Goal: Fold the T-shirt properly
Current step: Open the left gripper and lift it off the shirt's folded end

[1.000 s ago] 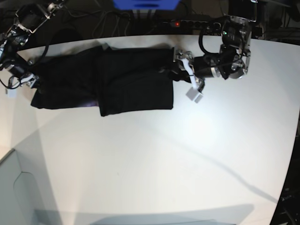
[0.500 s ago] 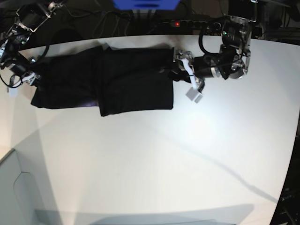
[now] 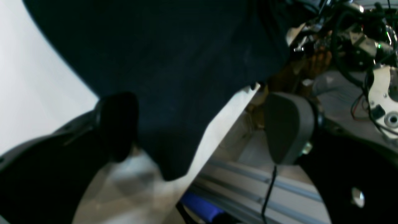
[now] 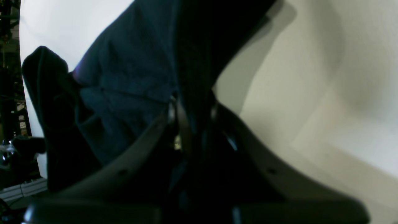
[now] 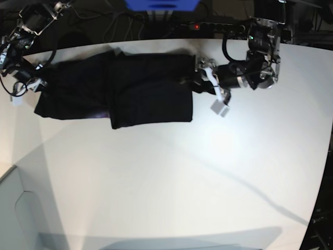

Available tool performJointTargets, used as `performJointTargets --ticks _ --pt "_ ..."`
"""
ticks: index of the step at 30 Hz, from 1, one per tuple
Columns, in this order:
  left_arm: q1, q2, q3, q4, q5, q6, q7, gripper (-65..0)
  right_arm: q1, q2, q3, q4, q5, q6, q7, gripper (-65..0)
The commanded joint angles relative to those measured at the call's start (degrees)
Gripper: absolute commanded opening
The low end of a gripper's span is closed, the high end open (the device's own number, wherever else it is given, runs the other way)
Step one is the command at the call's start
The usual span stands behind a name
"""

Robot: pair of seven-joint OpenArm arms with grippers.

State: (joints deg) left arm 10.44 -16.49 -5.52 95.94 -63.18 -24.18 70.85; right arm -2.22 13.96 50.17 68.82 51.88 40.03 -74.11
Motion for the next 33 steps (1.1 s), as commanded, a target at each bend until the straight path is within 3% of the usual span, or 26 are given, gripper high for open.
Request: performJointTargets --ticks 1,3,5,11,14,20,25,33 --pt "-0.63 -0.7 -2.17 1.07 -1.22 -0.04 -0.65 -2.5 0.24 0.59 -0.11 0.41 -1.28 -0.03 -1.28 -65.0" --pt "-0.46 -0.7 -4.55 1.07 -1.22 -0.04 -0.56 -3.8 0.33 0.68 -0.11 0.41 -1.28 -0.03 -1.28 -65.0" --pt "-0.28 -0.87 -6.22 1.07 -1.22 -0.3 -0.48 -10.6 0.33 0.77 -0.11 0.68 -1.28 -0.03 -1.28 -65.0" --pt "0.33 -0.96 -7.01 0.37 -0.78 -0.04 -0.65 -51.3 0.42 0.68 -0.11 0.68 -1.28 -0.03 -1.19 -65.0" --pt "0.33 -0.7 -7.01 0.37 0.63 -0.04 -0.65 -64.5 0.42 0.68 -0.11 0.68 -1.28 -0.03 -1.1 -65.0" --pt "0.51 1.85 -7.98 0.02 12.94 -0.04 -1.09 -64.8 0.42 0.95 -0.11 0.77 -1.28 -0.03 -0.84 -65.0" --pt "1.65 5.63 -9.73 -6.84 23.05 -0.47 -5.93 -64.8 0.42 1.03 -0.11 0.85 -1.28 -0.03 -0.75 -65.0" --pt "1.56 5.81 -9.38 -18.36 24.01 -0.56 -13.66 -64.8 -0.37 0.86 -0.19 11.93 -1.28 -0.03 -0.75 -65.0"
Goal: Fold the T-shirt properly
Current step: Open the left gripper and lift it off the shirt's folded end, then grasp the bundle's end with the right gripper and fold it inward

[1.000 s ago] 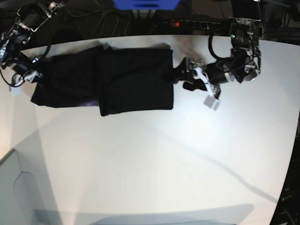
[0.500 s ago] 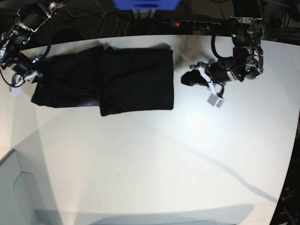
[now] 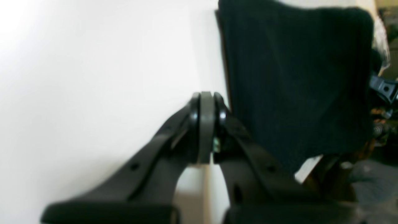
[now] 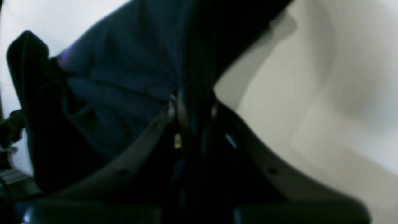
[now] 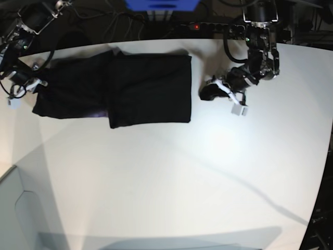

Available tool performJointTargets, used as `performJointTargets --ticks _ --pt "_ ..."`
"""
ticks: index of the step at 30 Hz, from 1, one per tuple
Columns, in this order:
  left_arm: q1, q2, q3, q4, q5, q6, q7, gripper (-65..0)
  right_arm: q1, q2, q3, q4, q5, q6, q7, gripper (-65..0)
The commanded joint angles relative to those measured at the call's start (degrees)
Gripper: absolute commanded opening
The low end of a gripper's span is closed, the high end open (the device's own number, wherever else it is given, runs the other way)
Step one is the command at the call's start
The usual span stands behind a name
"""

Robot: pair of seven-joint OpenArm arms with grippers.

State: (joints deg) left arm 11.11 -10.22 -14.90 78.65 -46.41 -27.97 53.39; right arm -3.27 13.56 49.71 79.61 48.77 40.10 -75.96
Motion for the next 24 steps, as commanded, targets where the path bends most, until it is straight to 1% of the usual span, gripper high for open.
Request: performJointTargets --ticks 1,5,10,16,20,24 --pt "0.89 -0.46 -0.01 -1.25 7.25 3.22 3.71 -64.8 0.15 1.25 0.26 3.24 1.82 -0.1 1.02 -65.0" --pt "0.97 -0.46 -0.01 -1.25 7.25 3.22 3.89 -64.8 -1.26 0.72 0.26 11.59 1.82 -0.1 0.84 -65.0" --pt "0.97 -0.46 0.96 -0.89 7.25 3.22 4.06 -64.8 -3.9 -2.27 0.0 21.62 1.82 -0.1 0.75 -65.0" --pt "1.06 -0.46 4.65 -0.89 7.25 3.22 4.06 -64.8 -8.03 -5.08 -4.75 33.13 1.82 -0.1 1.11 -65.0" --pt "0.97 -0.46 6.41 -0.89 7.25 3.22 4.06 -64.8 -9.26 -6.66 -8.0 35.59 1.82 -0.1 1.11 -65.0" --pt "0.97 -0.46 6.76 -0.89 7.25 3.22 4.06 -64.8 -9.7 -7.19 -11.69 35.77 1.82 -0.1 0.67 -65.0"
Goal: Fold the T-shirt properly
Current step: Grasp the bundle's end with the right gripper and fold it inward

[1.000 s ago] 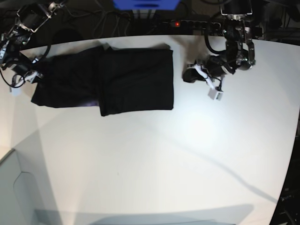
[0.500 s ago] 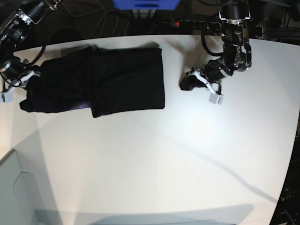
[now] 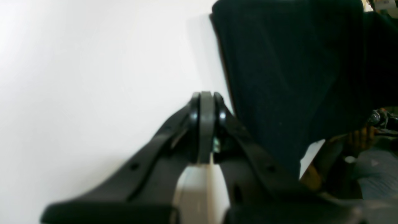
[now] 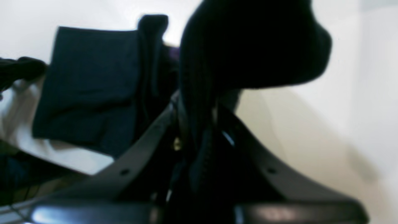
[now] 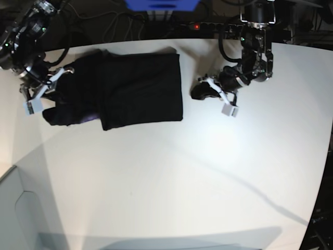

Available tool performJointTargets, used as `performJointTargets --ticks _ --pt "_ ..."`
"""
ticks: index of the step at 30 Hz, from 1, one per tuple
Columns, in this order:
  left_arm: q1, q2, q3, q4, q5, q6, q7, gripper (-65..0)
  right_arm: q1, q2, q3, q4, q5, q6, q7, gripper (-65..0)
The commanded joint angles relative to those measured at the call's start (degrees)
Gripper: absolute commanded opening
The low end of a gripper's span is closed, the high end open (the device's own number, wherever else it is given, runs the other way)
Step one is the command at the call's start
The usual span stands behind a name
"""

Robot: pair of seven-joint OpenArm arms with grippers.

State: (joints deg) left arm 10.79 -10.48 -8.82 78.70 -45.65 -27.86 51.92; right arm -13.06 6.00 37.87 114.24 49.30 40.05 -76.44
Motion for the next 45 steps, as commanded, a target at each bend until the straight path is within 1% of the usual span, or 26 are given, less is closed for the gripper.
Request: performJointTargets --ticks 1,8,14,18,21,25,27,34,36,40,45 --pt "1.3 -0.2 0.69 -0.94 6.48 3.11 5.53 -64.8 -0.35 -0.15 -0.55 1.33 1.3 -0.05 1.41 -65.0" --pt "1.39 -0.2 0.69 -0.94 6.48 3.11 5.53 -64.8 -0.61 -2.26 -6.53 1.5 1.38 -0.05 1.24 -65.0" --pt "1.48 -0.2 0.69 -0.94 6.48 3.11 5.53 -64.8 -0.35 -2.44 -10.13 1.59 1.65 -0.05 1.41 -65.0" --pt "1.48 -0.2 0.69 -0.94 6.48 3.11 5.53 -64.8 -0.17 -4.46 -10.92 2.29 1.82 -0.05 1.15 -65.0" --pt "1.48 -0.2 0.69 -1.03 6.48 3.11 5.53 -64.8 -0.08 -5.52 -11.71 2.2 3.93 -0.05 1.15 -65.0" --pt "1.48 -0.2 0.69 -1.2 6.48 3.11 5.53 -64.8 -0.26 -5.34 -14.09 2.2 10.0 -0.05 1.15 -65.0" --pt "1.48 -0.2 0.69 -1.29 6.48 3.11 5.44 -64.8 -0.26 -5.52 -15.14 2.12 11.23 -0.05 1.15 -65.0" --pt "1.48 -0.2 0.69 -1.38 6.48 3.11 5.27 -64.8 -0.61 -5.69 -22.35 1.85 11.23 -0.05 1.68 -65.0" --pt "1.57 -0.2 0.69 -1.38 6.48 3.11 5.18 -64.8 -0.61 -6.66 -24.2 1.76 11.23 -0.05 1.68 -65.0" --pt "1.65 -0.2 0.69 -1.38 6.48 3.11 5.18 -64.8 -0.17 -7.98 -26.57 1.59 11.05 -0.05 1.76 -65.0" --pt "1.74 -0.2 0.69 -1.29 6.48 3.11 5.18 -64.8 1.5 -9.3 -26.83 -1.14 11.05 -0.05 1.76 -65.0"
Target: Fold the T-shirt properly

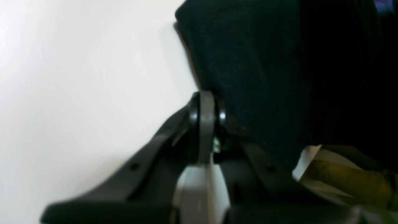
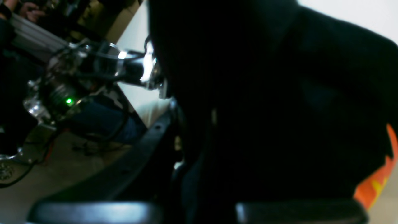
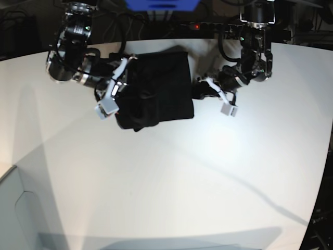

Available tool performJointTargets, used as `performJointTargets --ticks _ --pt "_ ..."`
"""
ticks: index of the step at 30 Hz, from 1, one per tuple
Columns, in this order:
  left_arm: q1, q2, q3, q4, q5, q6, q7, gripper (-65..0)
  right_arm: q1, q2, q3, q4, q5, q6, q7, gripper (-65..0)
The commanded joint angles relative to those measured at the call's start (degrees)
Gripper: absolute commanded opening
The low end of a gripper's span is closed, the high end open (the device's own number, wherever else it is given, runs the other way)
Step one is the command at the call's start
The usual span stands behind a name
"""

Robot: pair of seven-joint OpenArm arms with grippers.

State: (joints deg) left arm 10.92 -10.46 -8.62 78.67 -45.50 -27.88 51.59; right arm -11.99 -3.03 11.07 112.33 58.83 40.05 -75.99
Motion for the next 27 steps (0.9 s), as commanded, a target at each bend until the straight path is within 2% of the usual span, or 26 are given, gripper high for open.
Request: performJointTargets --ticks 1,4,11,14,19,25,27 --pt "1.61 -0.22 0.49 -1.27 6.33 3.13 5.59 -64.8 0.6 -0.27 -0.04 -0.47 1.52 -0.05 1.3 -65.0" --pt "1.7 -0.22 0.4 -1.09 6.33 3.13 5.77 -64.8 2.98 -0.53 -0.13 -5.74 1.52 -2.29 1.3 -65.0" --pt "2.49 -0.31 0.23 -0.92 6.33 3.13 5.59 -64.8 5.7 -0.18 -3.55 -16.73 1.52 -5.02 1.83 -65.0" --pt "2.49 -0.49 0.23 -0.92 6.33 3.13 5.59 -64.8 5.7 0.43 -6.54 -18.31 1.52 -6.69 5.61 -65.0" --pt "2.49 -0.57 0.23 -0.92 6.33 3.13 5.68 -64.8 5.7 2.81 -11.11 -19.1 1.52 -11.53 9.48 -65.0" --pt "2.49 -0.57 0.23 -0.92 6.33 3.13 5.68 -64.8 5.7 3.33 -12.61 -19.1 1.52 -11.96 10.27 -65.0" --pt "2.49 -0.57 0.23 -0.92 6.33 3.13 5.68 -64.8 5.7 3.33 -12.61 -19.1 1.52 -12.4 10.27 -61.1"
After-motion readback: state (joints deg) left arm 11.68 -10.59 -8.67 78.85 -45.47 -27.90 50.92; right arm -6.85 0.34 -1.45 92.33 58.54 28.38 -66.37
